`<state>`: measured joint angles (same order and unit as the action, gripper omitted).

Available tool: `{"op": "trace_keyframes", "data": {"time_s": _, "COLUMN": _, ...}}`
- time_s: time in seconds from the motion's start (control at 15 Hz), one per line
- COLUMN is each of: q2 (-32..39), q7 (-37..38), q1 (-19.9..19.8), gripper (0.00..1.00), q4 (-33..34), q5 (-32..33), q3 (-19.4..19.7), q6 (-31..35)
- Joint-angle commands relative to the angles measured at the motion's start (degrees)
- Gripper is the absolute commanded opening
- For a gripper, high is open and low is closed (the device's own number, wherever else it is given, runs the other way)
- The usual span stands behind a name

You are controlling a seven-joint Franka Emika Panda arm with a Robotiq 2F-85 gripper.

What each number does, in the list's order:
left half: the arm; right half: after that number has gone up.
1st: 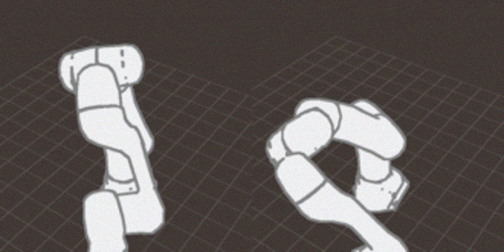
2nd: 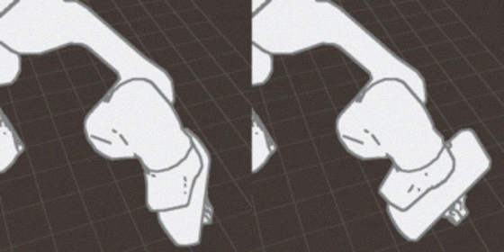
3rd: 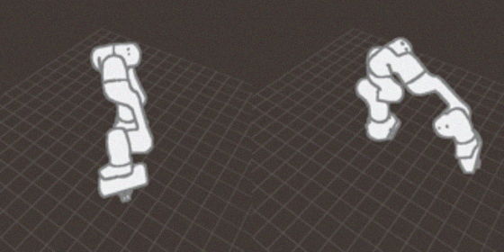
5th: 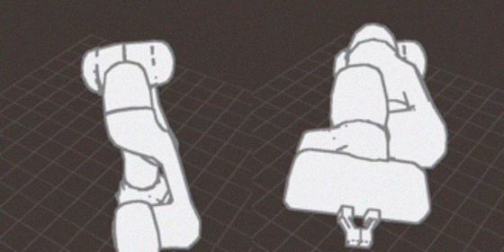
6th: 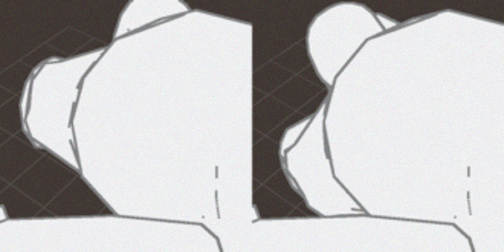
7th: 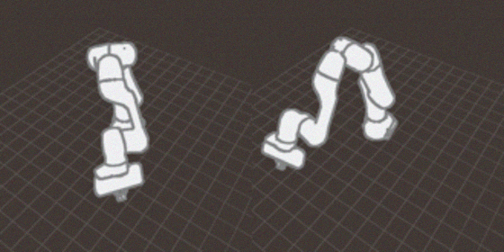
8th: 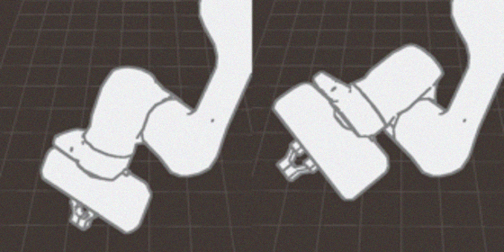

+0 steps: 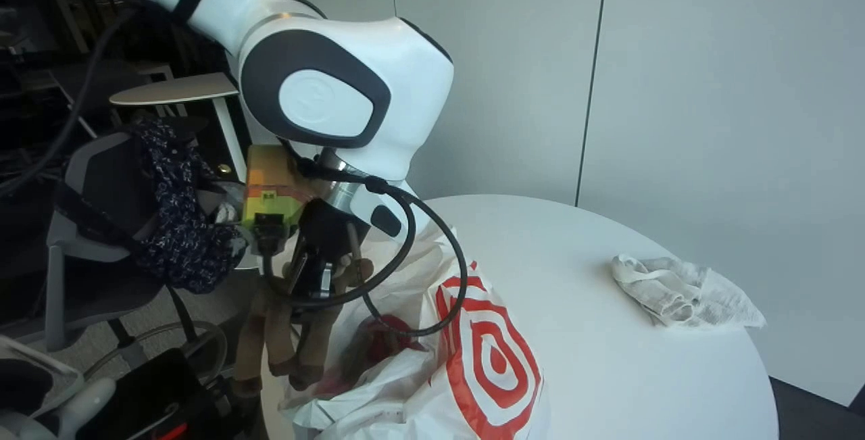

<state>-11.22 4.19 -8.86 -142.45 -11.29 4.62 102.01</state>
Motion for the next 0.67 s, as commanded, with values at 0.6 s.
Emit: {"op": "trace_keyframes", "data": {"time_s": 0.6, "q2": 2.9, "q7": -5.2, "q1": 10.7, "gripper": 0.11, "q4": 7.3, "q5": 1.3, "q3": -6.9, "q6": 26.5}}
